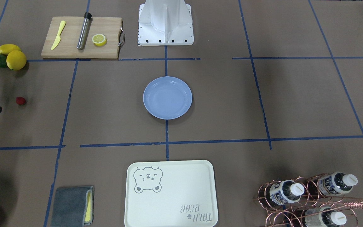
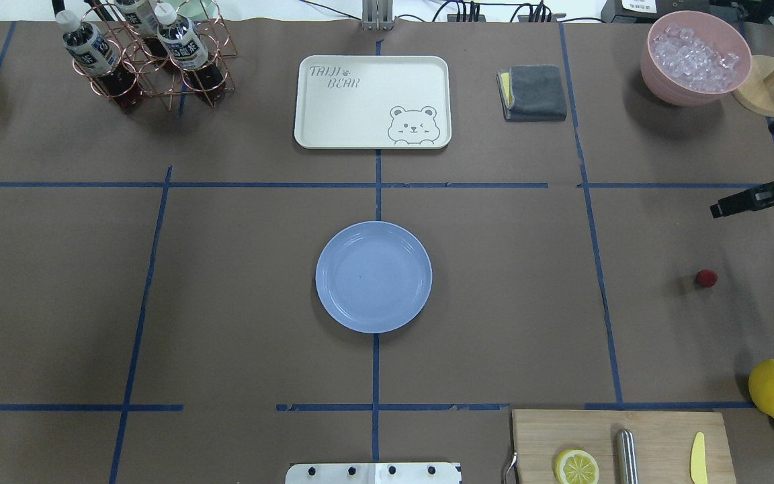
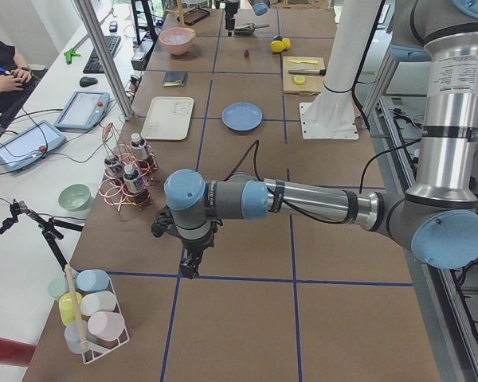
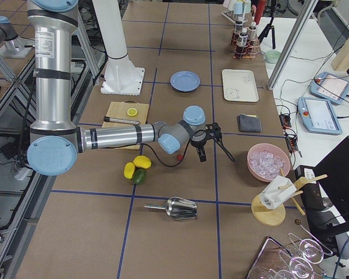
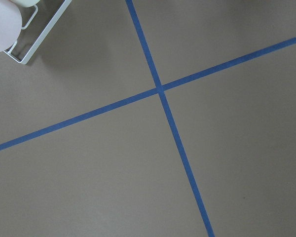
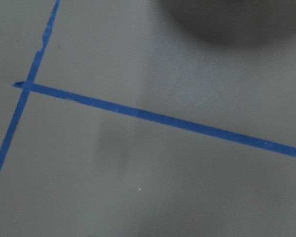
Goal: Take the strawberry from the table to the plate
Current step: 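Reach the right gripper down and grasp the red strawberry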
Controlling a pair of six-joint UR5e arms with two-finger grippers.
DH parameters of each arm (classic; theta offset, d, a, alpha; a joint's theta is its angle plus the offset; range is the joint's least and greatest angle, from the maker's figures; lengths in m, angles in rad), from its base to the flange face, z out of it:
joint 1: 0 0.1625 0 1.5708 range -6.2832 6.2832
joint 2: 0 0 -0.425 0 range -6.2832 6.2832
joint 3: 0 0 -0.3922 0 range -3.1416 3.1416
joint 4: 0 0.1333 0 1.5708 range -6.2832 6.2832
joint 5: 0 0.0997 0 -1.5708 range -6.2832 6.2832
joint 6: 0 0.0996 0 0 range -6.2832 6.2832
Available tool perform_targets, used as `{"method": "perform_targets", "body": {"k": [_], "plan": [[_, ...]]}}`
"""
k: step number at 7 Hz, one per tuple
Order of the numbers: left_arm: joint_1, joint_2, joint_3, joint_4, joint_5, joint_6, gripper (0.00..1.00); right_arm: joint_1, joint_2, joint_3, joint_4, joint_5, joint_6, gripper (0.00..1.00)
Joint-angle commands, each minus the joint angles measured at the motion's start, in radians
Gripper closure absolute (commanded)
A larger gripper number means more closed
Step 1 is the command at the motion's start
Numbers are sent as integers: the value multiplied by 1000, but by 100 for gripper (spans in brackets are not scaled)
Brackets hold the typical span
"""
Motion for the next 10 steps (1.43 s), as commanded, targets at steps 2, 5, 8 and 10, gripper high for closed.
{"method": "perform_targets", "body": {"k": [2,5,8,10], "plan": [[0,-3,0,-5,-7,0,0,-189,-106,44,151,-149,190,0],[0,-3,-6,-5,-7,0,0,-260,-126,27,154,-204,192,5],[0,-3,-7,-5,-7,0,0,-267,-125,-5,154,-223,188,30],[0,-3,-7,-5,-7,0,0,-266,-125,10,154,-217,192,95]]}}
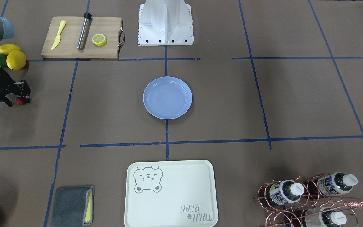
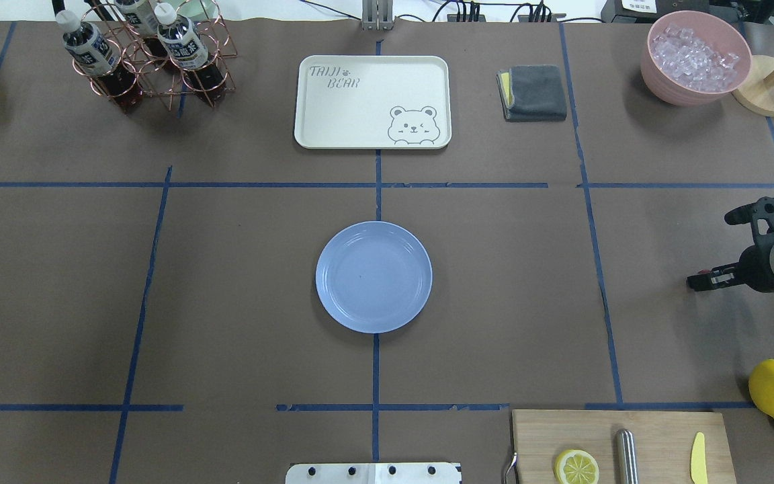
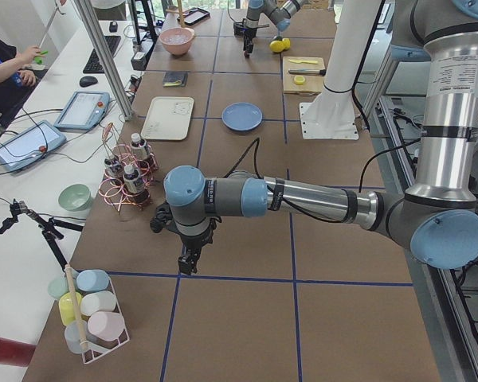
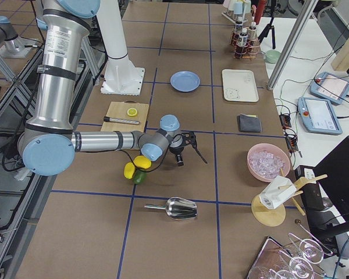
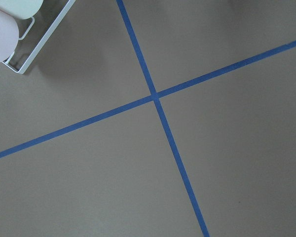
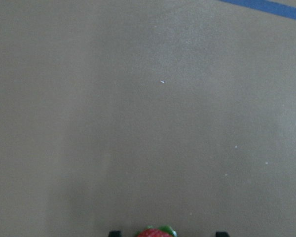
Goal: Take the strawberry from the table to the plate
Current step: 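Carry the strawberry with the right gripper over the light blue plate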
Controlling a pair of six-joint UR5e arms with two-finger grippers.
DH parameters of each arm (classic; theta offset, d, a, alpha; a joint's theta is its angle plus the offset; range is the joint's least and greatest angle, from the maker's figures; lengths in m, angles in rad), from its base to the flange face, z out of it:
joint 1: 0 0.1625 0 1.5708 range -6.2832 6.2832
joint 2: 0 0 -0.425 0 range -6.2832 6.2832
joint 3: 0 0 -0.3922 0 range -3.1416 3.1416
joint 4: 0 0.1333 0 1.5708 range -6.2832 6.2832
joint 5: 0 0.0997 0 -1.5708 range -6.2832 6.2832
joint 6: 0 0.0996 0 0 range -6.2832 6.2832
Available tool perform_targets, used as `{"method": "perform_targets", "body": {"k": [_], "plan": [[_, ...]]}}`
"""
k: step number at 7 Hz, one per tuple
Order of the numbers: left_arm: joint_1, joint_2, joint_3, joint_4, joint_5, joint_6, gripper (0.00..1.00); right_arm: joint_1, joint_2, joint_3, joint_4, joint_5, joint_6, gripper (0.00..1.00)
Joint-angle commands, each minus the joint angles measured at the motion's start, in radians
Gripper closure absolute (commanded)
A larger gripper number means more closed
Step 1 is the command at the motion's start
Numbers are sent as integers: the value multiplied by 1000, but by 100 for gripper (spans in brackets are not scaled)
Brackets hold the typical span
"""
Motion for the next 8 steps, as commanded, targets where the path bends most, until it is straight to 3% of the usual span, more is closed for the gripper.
{"method": "perform_targets", "body": {"k": [1,3,4,6,8], "plan": [[0,2,-2,0,0,0,0,0,0,18,0,5,2,100],[0,3,0,0,0,0,0,-3,11,88,-14,2,55,100],[0,3,0,0,0,0,0,-33,65,158,-99,0,162,100],[0,2,0,-2,0,0,0,-139,376,226,-491,-68,323,100],[0,0,-2,-2,0,2,0,-306,705,151,-767,-193,510,100]]}}
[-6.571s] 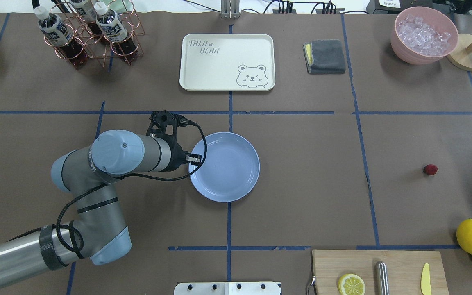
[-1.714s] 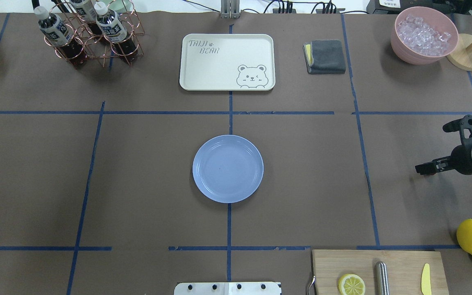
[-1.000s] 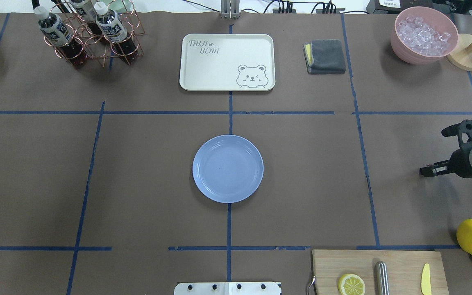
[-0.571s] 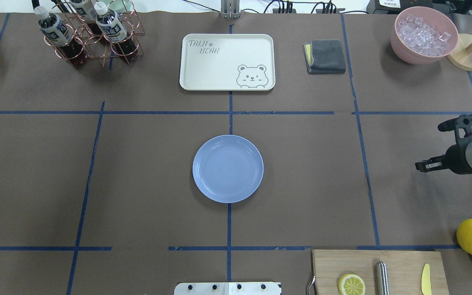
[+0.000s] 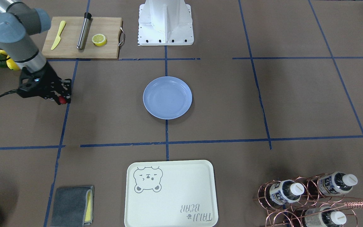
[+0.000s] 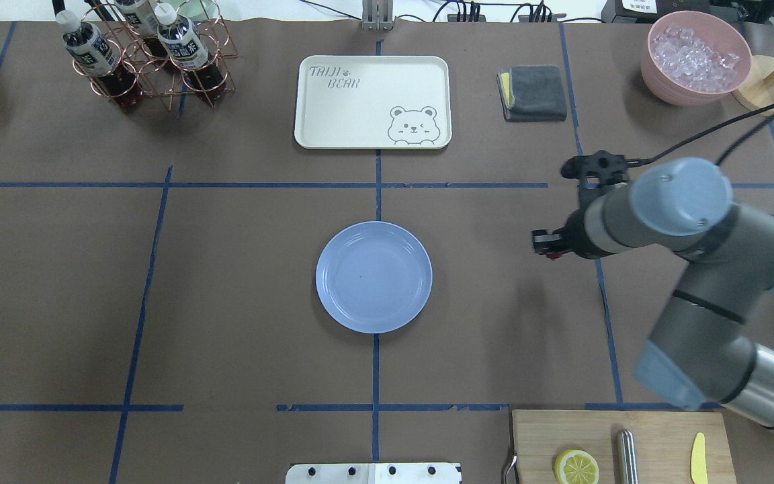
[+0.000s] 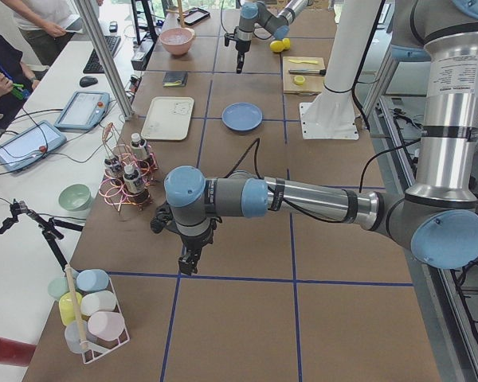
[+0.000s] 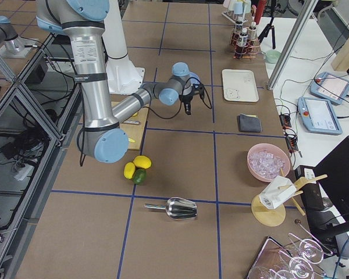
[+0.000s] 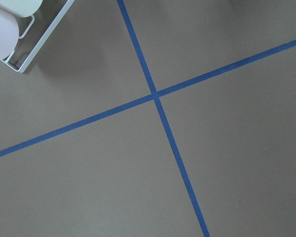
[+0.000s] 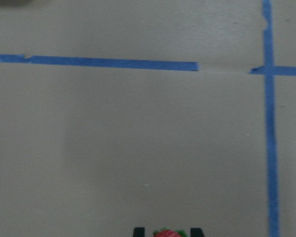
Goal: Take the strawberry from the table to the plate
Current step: 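Carry the strawberry with the right gripper over the light blue plate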
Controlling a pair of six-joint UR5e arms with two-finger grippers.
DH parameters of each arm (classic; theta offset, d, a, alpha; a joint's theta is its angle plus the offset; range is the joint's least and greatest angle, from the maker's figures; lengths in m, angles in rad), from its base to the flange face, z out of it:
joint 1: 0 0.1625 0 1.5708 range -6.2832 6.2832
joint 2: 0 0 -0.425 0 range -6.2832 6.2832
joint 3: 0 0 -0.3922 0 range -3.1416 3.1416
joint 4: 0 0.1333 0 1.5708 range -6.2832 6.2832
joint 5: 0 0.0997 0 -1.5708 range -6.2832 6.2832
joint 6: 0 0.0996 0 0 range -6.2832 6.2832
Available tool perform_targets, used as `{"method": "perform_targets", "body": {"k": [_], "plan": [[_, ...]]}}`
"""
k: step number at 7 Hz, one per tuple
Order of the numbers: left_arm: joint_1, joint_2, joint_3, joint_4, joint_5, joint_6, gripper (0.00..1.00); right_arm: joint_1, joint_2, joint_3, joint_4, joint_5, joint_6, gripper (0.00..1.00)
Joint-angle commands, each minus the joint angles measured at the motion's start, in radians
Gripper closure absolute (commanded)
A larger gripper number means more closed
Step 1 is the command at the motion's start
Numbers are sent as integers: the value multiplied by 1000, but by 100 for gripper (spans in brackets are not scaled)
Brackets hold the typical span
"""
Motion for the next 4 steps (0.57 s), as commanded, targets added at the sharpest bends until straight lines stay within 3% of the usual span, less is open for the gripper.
{"method": "perform_targets", "body": {"k": [1,3,4], "plan": [[0,-1,-1,0,0,1,0,-143,354,-163,-201,-109,203,100],[0,0,-7,0,0,1,0,-206,527,-359,-198,-167,273,100],[0,2,-15,0,0,1,0,-222,541,-380,-196,-169,279,100]]}}
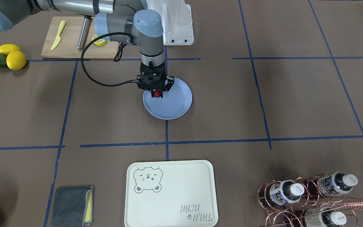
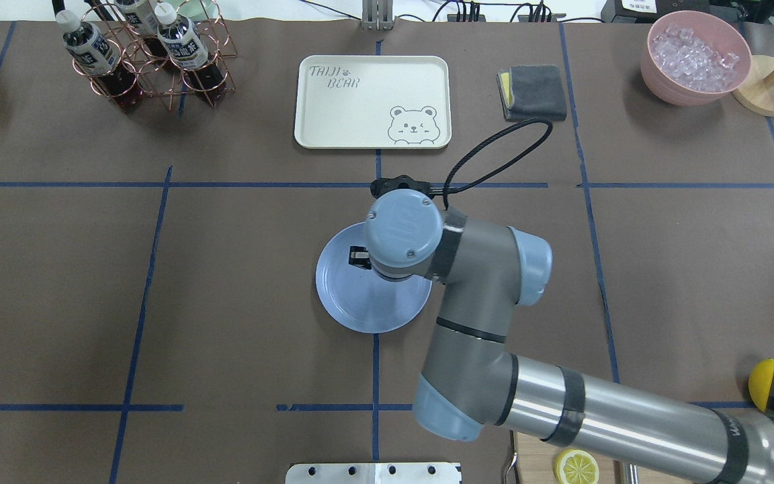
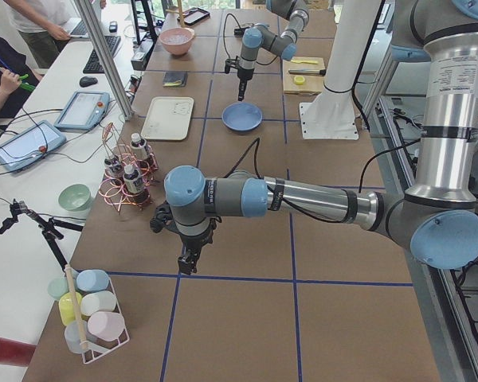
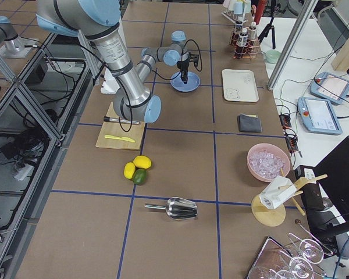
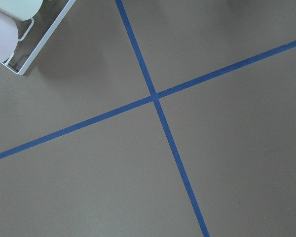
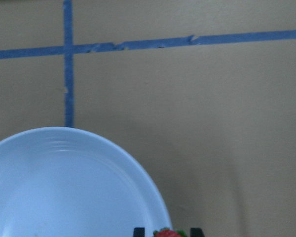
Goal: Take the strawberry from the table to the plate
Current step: 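Carry the strawberry with the right gripper over the light blue plate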
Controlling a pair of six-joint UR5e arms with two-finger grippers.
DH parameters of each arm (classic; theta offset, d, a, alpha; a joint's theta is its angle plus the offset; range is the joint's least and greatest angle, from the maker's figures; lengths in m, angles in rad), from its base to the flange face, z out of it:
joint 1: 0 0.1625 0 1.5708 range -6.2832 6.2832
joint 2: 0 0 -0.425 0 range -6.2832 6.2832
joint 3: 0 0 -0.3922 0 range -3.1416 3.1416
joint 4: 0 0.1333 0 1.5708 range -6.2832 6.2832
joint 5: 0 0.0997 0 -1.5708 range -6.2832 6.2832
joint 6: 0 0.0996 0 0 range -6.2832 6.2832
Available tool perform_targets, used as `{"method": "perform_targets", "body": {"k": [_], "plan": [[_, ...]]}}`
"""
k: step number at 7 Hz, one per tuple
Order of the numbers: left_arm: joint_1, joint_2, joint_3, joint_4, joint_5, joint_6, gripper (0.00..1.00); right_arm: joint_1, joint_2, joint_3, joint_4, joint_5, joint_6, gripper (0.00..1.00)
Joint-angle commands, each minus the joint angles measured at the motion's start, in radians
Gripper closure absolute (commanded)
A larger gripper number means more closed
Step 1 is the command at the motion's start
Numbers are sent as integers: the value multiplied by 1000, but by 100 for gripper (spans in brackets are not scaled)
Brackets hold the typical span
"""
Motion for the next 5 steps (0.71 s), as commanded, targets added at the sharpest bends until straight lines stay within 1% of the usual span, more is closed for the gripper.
{"method": "perform_targets", "body": {"k": [1,2,3,4,5], "plan": [[0,2,-8,0,0,0,0,-29,47,-66,-1,-12,22,100],[0,2,-8,2,0,0,0,-29,49,-69,-3,-22,19,100],[0,3,-8,2,0,0,0,-29,49,-79,-1,-70,12,100],[0,3,-8,2,0,0,0,-28,49,-82,-1,-72,12,100],[0,3,-8,2,0,-2,0,-28,49,-83,2,-72,10,73]]}}
